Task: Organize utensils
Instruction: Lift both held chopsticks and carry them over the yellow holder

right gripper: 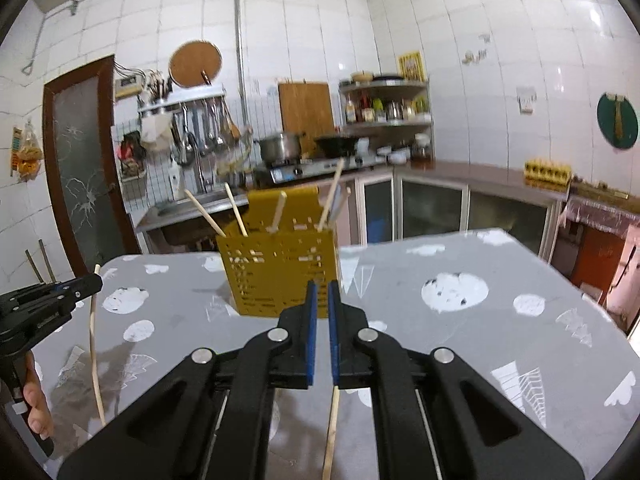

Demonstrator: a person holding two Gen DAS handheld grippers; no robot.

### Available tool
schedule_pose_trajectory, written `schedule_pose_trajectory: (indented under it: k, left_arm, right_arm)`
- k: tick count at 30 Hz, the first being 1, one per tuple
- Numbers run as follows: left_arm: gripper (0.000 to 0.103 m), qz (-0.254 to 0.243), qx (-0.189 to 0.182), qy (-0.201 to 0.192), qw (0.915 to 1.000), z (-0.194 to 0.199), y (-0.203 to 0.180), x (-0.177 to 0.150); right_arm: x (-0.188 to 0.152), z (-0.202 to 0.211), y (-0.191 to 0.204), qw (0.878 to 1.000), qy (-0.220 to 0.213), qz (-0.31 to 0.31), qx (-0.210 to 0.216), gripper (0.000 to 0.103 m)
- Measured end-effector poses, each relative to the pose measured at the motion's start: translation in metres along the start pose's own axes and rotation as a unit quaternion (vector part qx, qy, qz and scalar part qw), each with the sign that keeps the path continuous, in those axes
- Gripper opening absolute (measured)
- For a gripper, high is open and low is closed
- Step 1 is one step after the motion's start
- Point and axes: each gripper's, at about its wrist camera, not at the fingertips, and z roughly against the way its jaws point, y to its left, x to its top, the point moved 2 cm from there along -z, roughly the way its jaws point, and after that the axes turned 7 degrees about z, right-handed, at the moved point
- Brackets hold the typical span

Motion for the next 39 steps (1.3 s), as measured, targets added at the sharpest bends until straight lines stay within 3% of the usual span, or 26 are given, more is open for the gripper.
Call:
schedule_pose_trajectory:
  k: [5, 10, 14, 19, 21, 22, 23, 25, 29, 34, 37, 39]
  left_arm:
    - [0.005, 0.004, -0.002, -0.01, 0.9999, 0.01, 0.004, -0.001]
    - [0.005, 0.004, -0.002, -0.005, 1.0, 0.01, 0.005, 0.001]
    - [0.005, 0.011, -0.006, 0.015, 0.9998, -0.006, 0.007, 0.003]
    - [0.005, 0.025, -0.009, 0.039, 0.9989, -0.028, 0.014, 0.006]
    - [0.005, 0.024, -0.01, 0.045, 0.9987, -0.035, 0.014, 0.006]
    - [0.005, 0.022, -0.009, 0.046, 0.9987, -0.038, 0.014, 0.006]
    - [0.005, 0.021, -0.009, 0.047, 0.9987, -0.04, 0.014, 0.006]
    - [0.005, 0.019, -0.008, 0.05, 0.9985, -0.045, 0.014, 0.006]
    - [0.005, 0.018, -0.008, 0.055, 0.9983, -0.051, 0.012, 0.006]
    - [0.005, 0.012, -0.009, 0.059, 0.9981, -0.055, 0.007, 0.003]
    - [0.005, 0.009, -0.008, 0.059, 0.9982, -0.055, 0.005, 0.002]
    - [0.005, 0.01, -0.007, 0.057, 0.9983, -0.054, 0.005, 0.003]
  right_arm:
    - [-0.001, 0.001, 0.005, 1.0, 0.013, 0.017, -0.001, 0.006]
    - [-0.013, -0.041, -0.006, 0.995, 0.1, -0.007, 0.018, 0.006]
    - [-0.031, -0.077, -0.014, 0.987, 0.158, -0.01, 0.004, 0.007]
    - [-0.05, -0.106, -0.019, 0.98, 0.196, -0.022, -0.004, 0.007]
    - [-0.056, -0.116, -0.019, 0.978, 0.209, -0.022, -0.006, 0.021]
    - [-0.058, -0.118, -0.018, 0.978, 0.209, -0.024, -0.006, 0.045]
    - [-0.059, -0.119, -0.017, 0.978, 0.205, -0.026, -0.008, 0.052]
    - [-0.058, -0.123, -0.015, 0.979, 0.202, -0.019, -0.014, 0.05]
    - [-0.064, -0.14, -0.008, 0.97, 0.245, 0.003, -0.013, 0.033]
    - [-0.074, -0.16, 0.002, 0.958, 0.286, 0.023, -0.013, 0.023]
    - [-0.073, -0.165, 0.002, 0.958, 0.287, 0.019, -0.012, 0.006]
    - [-0.073, -0.166, 0.0, 0.958, 0.286, 0.011, -0.008, 0.006]
